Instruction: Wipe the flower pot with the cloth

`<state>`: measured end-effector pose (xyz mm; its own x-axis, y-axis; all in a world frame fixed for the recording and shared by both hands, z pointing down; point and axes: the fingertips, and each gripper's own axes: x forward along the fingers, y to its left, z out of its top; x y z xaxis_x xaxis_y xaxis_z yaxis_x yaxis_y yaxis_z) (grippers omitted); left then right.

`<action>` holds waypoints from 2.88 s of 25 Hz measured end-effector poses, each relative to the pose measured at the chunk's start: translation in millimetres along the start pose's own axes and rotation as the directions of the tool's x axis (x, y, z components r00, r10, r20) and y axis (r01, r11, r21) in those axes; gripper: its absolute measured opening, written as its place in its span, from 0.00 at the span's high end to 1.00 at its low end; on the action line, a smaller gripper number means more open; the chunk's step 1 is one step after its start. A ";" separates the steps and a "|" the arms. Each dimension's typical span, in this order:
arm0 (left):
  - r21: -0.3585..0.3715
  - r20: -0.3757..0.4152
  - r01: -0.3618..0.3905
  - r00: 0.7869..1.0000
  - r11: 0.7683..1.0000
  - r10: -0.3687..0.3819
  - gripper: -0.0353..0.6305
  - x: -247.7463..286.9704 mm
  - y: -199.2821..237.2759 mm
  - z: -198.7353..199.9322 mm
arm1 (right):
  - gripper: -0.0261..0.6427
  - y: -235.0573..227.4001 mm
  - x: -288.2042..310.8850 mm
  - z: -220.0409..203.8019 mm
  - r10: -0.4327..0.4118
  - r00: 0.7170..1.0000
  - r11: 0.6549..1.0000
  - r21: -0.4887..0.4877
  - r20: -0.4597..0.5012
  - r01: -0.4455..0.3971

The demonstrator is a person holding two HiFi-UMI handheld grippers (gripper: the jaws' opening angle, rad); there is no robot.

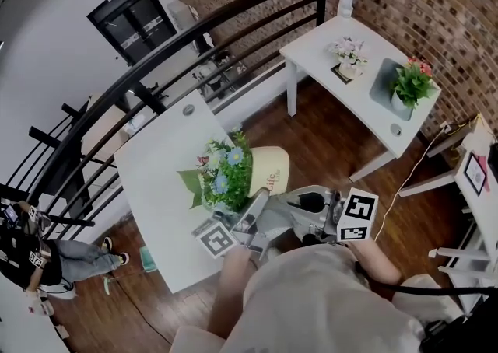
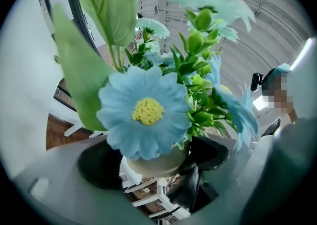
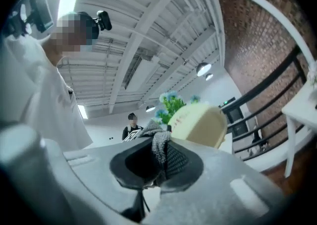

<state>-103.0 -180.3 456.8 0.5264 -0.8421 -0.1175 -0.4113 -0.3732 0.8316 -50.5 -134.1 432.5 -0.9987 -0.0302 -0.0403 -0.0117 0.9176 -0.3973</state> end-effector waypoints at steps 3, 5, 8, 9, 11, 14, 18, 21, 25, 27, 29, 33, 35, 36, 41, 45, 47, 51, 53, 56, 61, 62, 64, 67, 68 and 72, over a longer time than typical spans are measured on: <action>0.005 -0.009 0.005 1.000 1.000 -0.005 0.28 -5.2 -3.1 -5.3 | 0.95 -7.6 -3.7 19.5 -0.103 0.995 0.977 -0.187 0.001 0.101; 0.008 -0.027 0.012 1.000 1.000 -0.011 0.28 -8.1 -5.1 -13.0 | 0.95 -13.3 -8.4 33.0 -0.166 0.986 0.946 -0.279 0.016 0.164; 0.029 -0.105 0.029 0.994 0.999 -0.026 0.28 -10.1 -9.2 -30.5 | 0.95 -22.0 -14.2 50.0 -0.223 0.974 0.906 -0.361 0.035 0.220; 0.034 -0.135 0.041 0.990 0.999 -0.036 0.28 -10.7 -11.7 -36.6 | 0.95 -25.9 -16.3 54.2 -0.236 0.971 0.901 -0.365 0.042 0.235; 0.039 -0.178 0.084 0.981 0.996 -0.076 0.28 -12.2 -19.4 -46.4 | 0.95 -36.2 -21.8 60.7 -0.263 0.963 0.900 -0.344 0.063 0.268; 0.049 -0.232 0.158 0.962 0.986 -0.142 0.29 -16.4 -32.7 -57.0 | 0.95 -57.8 -30.8 60.5 -0.303 0.950 0.906 -0.287 0.078 0.313; 0.027 -0.267 0.231 0.939 0.973 -0.215 0.29 -19.3 -47.9 -62.3 | 0.95 -86.7 -41.9 44.2 -0.325 0.942 0.925 -0.178 0.084 0.335; -0.030 -0.231 0.267 0.936 0.963 -0.267 0.29 -19.5 -54.3 -59.7 | 0.95 -100.7 -47.8 27.5 -0.288 0.951 0.953 -0.066 0.116 0.296; -0.115 -0.116 0.322 0.935 0.940 -0.335 0.29 -12.3 -66.7 -42.2 | 0.95 -96.3 -40.1 -5.4 -0.270 0.962 0.959 -0.073 0.036 0.272; -0.137 -0.048 0.342 0.935 0.930 -0.351 0.29 -7.3 -70.6 -27.1 | 0.95 -86.3 -31.0 -13.3 -0.249 0.968 0.966 -0.067 0.031 0.250; -0.158 0.013 0.345 0.938 0.925 -0.347 0.29 -5.4 -67.3 -13.7 | 0.95 -79.1 -21.9 -19.7 -0.228 0.973 0.972 -0.045 0.031 0.229; -0.156 0.110 0.346 0.937 0.925 -0.332 0.29 -8.8 -58.4 10.3 | 0.95 -59.8 0.0 -31.5 -0.160 0.987 0.987 -0.029 -0.001 0.160; -0.188 0.141 0.338 0.938 0.922 -0.315 0.29 -12.9 -49.8 15.8 | 0.95 -46.6 10.1 -35.2 -0.118 0.993 0.992 -0.035 -0.018 0.117; -0.201 0.154 0.331 0.940 0.922 -0.304 0.29 -14.4 -45.0 17.6 | 0.95 -40.1 13.7 -36.8 -0.100 0.995 0.994 -0.038 -0.026 0.099; -0.184 0.188 0.234 0.962 0.955 -0.199 0.29 -18.1 -18.5 28.4 | 0.95 -8.4 25.6 -32.3 0.008 1.000 1.000 -0.018 -0.013 -0.008; -0.176 0.175 0.154 0.977 0.972 -0.123 0.29 -24.9 1.7 27.5 | 0.95 7.8 29.4 -11.6 0.051 0.999 0.997 -0.063 0.014 -0.050; -0.146 0.127 0.111 0.988 0.983 -0.093 0.29 -28.2 8.0 17.0 | 0.95 10.0 27.8 4.9 0.044 0.998 0.996 -0.084 0.053 -0.039; -0.073 0.032 0.098 0.995 0.993 -0.095 0.29 -26.4 0.5 -4.7 | 0.95 -3.5 15.5 35.0 -0.012 0.993 0.990 -0.136 0.118 0.028; -0.055 0.000 0.106 0.994 0.993 -0.106 0.29 -24.4 -6.6 -13.0 | 0.95 -16.0 4.2 49.1 -0.056 0.986 0.986 -0.147 0.155 0.079; -0.061 -0.036 0.137 0.990 0.989 -0.140 0.29 -24.3 -16.2 -24.7 | 0.95 -37.5 -15.2 63.6 -0.141 0.969 0.973 -0.154 0.204 0.174; -0.081 -0.076 0.235 0.968 0.969 -0.241 0.29 -25.4 -42.9 -33.2 | 0.95 -75.8 -36.6 57.9 -0.281 0.935 0.948 -0.090 0.215 0.305; -0.086 -0.076 0.246 0.965 0.965 -0.252 0.29 -24.7 -46.6 -33.6 | 0.95 -81.0 -38.5 53.0 -0.296 0.931 0.946 -0.070 0.212 0.316; -0.100 -0.064 0.258 0.962 0.961 -0.265 0.29 -23.3 -49.2 -33.2 | 0.95 -89.1 -40.9 41.7 -0.318 0.925 0.944 -0.019 0.209 0.329; -0.144 -0.002 0.311 0.949 0.939 -0.315 0.29 -24.6 -54.5 -27.2 | 0.95 -93.9 -37.8 17.3 -0.334 0.929 0.942 0.022 0.159 0.335; -0.152 0.017 0.330 0.943 0.932 -0.332 0.29 -24.3 -58.5 -24.8 | 0.95 -91.7 -34.9 9.6 -0.329 0.934 0.944 0.024 0.139 0.329; -0.163 0.101 0.366 0.930 0.916 -0.354 0.29 -22.6 -65.9 -10.8 | 0.95 -69.5 -21.6 -10.4 -0.279 0.956 0.960 0.050 0.095 0.275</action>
<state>-79.8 -132.5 410.5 0.5601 -0.6904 -0.4578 -0.0631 -0.5867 0.8074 -28.7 -193.1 470.5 -0.9465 -0.3224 -0.0144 -0.2839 0.8530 -0.4380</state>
